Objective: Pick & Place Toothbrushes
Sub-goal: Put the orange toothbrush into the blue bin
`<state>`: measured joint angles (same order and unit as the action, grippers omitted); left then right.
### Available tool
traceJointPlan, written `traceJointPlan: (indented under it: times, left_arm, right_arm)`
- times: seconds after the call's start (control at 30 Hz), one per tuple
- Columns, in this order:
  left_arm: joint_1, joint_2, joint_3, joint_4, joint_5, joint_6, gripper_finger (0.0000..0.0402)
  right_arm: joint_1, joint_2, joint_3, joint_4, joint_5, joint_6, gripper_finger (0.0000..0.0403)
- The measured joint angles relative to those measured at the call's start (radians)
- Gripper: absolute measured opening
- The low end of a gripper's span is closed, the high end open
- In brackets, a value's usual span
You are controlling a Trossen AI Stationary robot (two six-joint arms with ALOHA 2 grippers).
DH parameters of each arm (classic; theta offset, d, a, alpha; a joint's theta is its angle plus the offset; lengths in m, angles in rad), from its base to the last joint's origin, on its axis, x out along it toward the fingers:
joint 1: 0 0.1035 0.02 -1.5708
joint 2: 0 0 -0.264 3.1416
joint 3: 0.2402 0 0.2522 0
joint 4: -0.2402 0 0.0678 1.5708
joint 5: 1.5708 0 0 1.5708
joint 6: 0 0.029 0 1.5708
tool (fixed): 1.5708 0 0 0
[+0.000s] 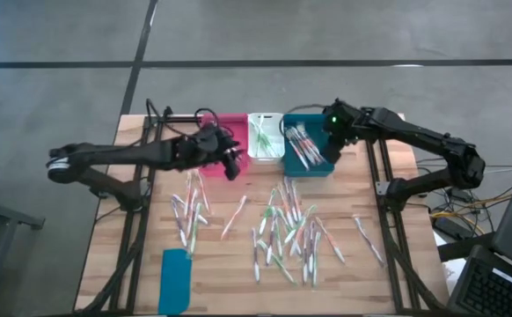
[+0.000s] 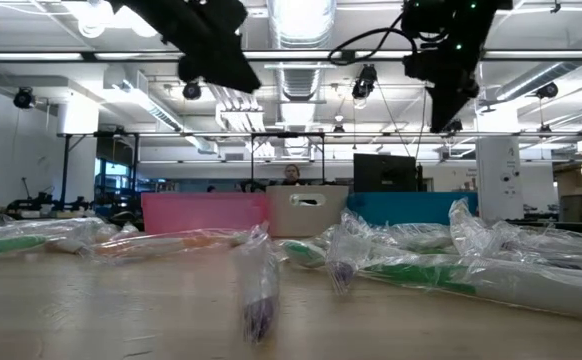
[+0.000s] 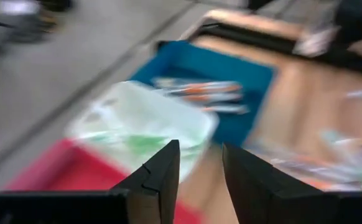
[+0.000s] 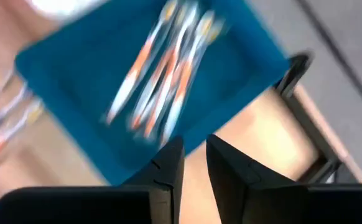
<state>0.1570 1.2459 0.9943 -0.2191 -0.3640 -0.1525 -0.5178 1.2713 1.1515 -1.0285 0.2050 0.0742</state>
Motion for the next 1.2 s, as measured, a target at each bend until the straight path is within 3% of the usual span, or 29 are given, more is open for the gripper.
traceJointPlan:
  times: [0.13,0.23,0.47,0.8,0.97,1.2]
  left_arm:
    - [-0.08,-0.028,0.0,-0.095,-0.244,0.036,0.0117]
    - [-0.11,-0.031,-0.001,-0.118,-0.305,0.053,0.0113]
    - [-0.113,-0.028,-0.001,-0.133,-0.312,0.064,0.0112]
    - [-0.114,-0.027,-0.003,-0.204,-0.282,0.023,0.011]
    - [-0.114,-0.027,-0.027,-0.208,-0.281,0.011,0.011]
    - [-0.114,-0.027,-0.074,-0.202,-0.281,0.01,0.0112]
  right_arm:
    - [0.105,-0.001,0.0,-0.133,0.003,0.102,0.0045]
    - [0.205,-0.002,-0.002,-0.195,0.003,0.206,0.0037]
    - [0.497,-0.002,-0.023,-0.267,0.003,0.548,0.0038]
    - [0.92,-0.001,-0.109,-0.229,0.008,1.086,0.0083]
    - [1.037,0.0,-0.181,-0.07,0.028,1.225,0.0112]
    - [1.074,0.002,-0.291,0.141,0.033,1.262,0.0141]
